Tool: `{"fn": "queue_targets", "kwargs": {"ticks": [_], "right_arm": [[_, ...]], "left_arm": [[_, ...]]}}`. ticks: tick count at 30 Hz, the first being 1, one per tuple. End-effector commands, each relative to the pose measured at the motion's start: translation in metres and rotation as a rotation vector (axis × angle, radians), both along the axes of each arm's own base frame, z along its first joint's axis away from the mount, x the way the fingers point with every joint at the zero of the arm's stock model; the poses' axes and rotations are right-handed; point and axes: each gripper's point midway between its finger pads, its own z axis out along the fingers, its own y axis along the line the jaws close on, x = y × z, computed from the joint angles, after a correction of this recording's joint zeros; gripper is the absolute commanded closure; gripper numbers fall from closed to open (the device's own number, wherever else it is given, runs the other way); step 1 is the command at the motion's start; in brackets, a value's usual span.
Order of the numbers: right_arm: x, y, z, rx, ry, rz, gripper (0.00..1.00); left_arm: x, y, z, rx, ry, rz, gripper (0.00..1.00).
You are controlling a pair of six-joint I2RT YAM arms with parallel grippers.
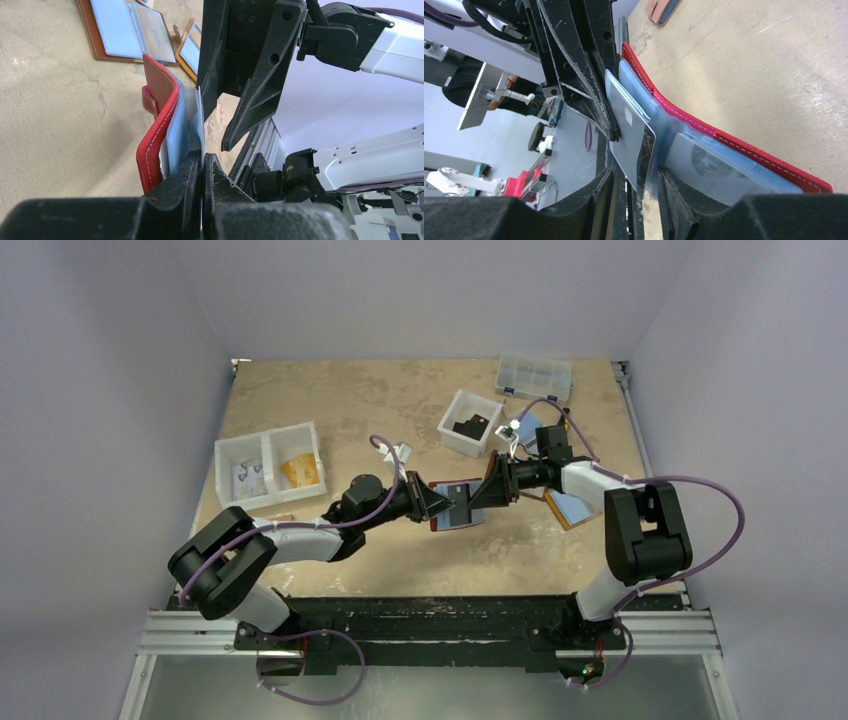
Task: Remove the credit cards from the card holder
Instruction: Remove the credit card from the card holder.
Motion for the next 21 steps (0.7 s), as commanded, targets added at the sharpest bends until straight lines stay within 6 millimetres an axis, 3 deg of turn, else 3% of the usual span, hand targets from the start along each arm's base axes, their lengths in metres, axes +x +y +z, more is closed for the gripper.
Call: {"fn": "queue_targets", "kwargs": {"ticks": [1,8,16,21], "right_arm": [[-0.0035,0.0013,0.0116,0.061,0.004,0.035,0.59],[-0.0058,0.0015,0.0146,0.082,0.031,0.048,0.7],[-0.0049,0.0017,0.0159,0.089,0.029,0.053,0.9],[-0.0046,0.0017,0.0148,0.086,0.03,0.051,1.0]], "left_arm": [[0.002,-0.0112,0.0415,-0.113,-0.091,-0.033,1.0],[0.0004,-0.012,0.0409,-0.118,-0.087,-0.034,1.0],[0.0015,-0.0057,0.0398,-0.121,-0.072,0.003,1.0],[0.0002,-0.0041,0.0379,-0.126,-0.051,0.007,0.89]]}}
